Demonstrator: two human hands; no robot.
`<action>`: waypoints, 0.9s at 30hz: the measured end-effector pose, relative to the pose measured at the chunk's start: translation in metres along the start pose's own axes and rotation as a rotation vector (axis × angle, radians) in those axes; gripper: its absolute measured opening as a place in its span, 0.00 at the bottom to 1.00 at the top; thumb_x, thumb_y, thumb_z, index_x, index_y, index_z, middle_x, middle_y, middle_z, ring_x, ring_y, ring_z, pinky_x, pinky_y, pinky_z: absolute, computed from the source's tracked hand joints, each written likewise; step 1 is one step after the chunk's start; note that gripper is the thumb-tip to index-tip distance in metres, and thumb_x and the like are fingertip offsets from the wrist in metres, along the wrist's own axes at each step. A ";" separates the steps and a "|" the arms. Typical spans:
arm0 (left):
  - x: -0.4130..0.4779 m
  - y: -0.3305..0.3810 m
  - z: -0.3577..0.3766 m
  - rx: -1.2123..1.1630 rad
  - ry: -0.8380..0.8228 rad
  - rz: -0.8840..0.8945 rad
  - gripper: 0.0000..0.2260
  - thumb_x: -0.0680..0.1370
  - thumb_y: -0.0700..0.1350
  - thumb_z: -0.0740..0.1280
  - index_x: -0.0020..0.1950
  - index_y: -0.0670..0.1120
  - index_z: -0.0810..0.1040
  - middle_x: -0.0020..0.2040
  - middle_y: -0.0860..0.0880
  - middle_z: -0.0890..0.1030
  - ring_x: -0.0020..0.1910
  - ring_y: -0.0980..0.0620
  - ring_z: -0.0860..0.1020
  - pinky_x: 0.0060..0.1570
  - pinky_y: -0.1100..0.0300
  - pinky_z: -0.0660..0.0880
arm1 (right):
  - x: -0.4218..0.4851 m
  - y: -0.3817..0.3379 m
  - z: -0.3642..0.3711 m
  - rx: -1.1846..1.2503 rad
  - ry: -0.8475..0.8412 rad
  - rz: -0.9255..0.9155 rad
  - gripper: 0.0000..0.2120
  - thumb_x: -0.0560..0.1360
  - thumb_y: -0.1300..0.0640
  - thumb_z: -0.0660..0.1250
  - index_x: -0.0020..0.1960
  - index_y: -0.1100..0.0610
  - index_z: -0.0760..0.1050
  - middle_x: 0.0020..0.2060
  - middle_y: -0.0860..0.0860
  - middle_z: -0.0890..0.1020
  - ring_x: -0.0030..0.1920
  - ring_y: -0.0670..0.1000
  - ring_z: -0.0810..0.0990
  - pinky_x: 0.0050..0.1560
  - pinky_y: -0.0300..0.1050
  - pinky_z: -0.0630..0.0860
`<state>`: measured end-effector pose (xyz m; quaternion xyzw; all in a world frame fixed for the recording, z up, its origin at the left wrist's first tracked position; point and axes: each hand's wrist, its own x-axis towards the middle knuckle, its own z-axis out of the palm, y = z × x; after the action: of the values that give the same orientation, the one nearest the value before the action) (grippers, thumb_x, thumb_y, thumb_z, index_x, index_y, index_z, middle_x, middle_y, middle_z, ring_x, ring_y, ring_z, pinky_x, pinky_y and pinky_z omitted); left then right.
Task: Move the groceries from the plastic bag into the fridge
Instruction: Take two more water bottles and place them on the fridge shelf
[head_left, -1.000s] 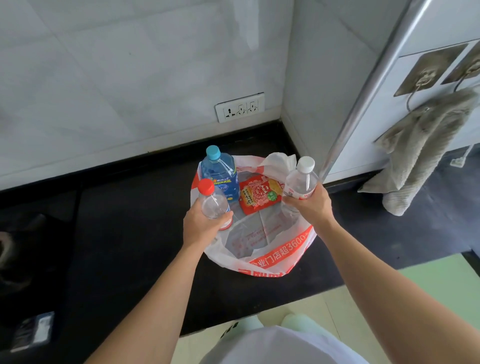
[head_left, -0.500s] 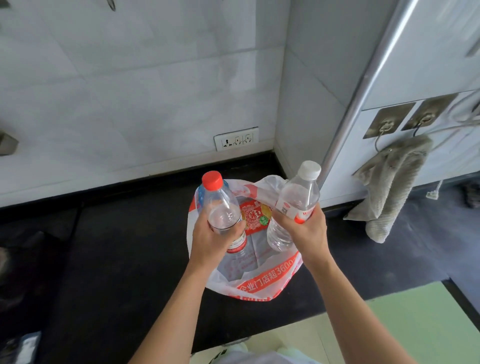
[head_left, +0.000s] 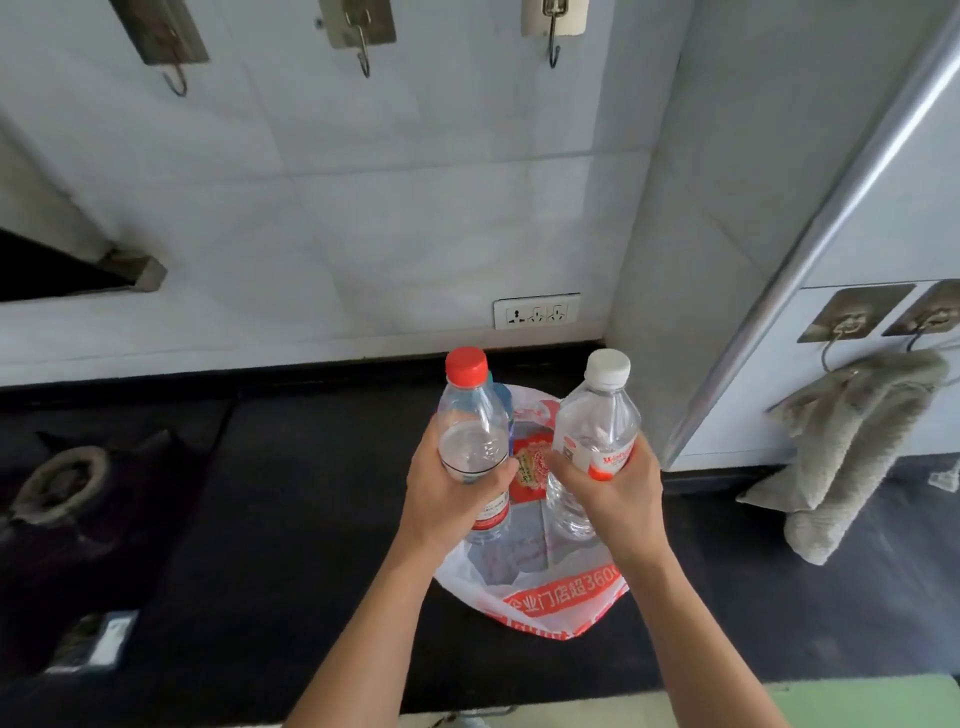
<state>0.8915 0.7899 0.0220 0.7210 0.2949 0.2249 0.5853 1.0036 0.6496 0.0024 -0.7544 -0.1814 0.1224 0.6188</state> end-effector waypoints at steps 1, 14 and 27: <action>-0.003 0.000 -0.004 0.004 0.018 -0.002 0.27 0.70 0.38 0.77 0.63 0.53 0.70 0.54 0.58 0.77 0.53 0.72 0.76 0.44 0.76 0.74 | -0.001 -0.002 0.005 -0.011 -0.012 -0.011 0.29 0.66 0.50 0.82 0.62 0.47 0.73 0.52 0.43 0.84 0.51 0.41 0.84 0.45 0.30 0.80; -0.077 -0.006 -0.040 0.009 0.460 -0.153 0.28 0.68 0.41 0.79 0.62 0.58 0.72 0.54 0.57 0.81 0.55 0.59 0.80 0.52 0.65 0.76 | -0.026 -0.010 0.055 -0.021 -0.400 -0.120 0.31 0.67 0.51 0.81 0.63 0.40 0.68 0.53 0.34 0.78 0.52 0.38 0.81 0.42 0.24 0.75; -0.223 -0.024 -0.048 0.077 0.973 -0.346 0.24 0.68 0.47 0.79 0.60 0.54 0.73 0.51 0.55 0.81 0.51 0.53 0.81 0.48 0.62 0.77 | -0.120 -0.011 0.084 -0.029 -0.887 -0.130 0.32 0.66 0.52 0.81 0.66 0.51 0.73 0.55 0.46 0.83 0.55 0.48 0.82 0.57 0.45 0.80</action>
<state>0.6940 0.6736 0.0138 0.4945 0.6561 0.4231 0.3821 0.8596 0.6754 -0.0088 -0.6245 -0.4778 0.3926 0.4769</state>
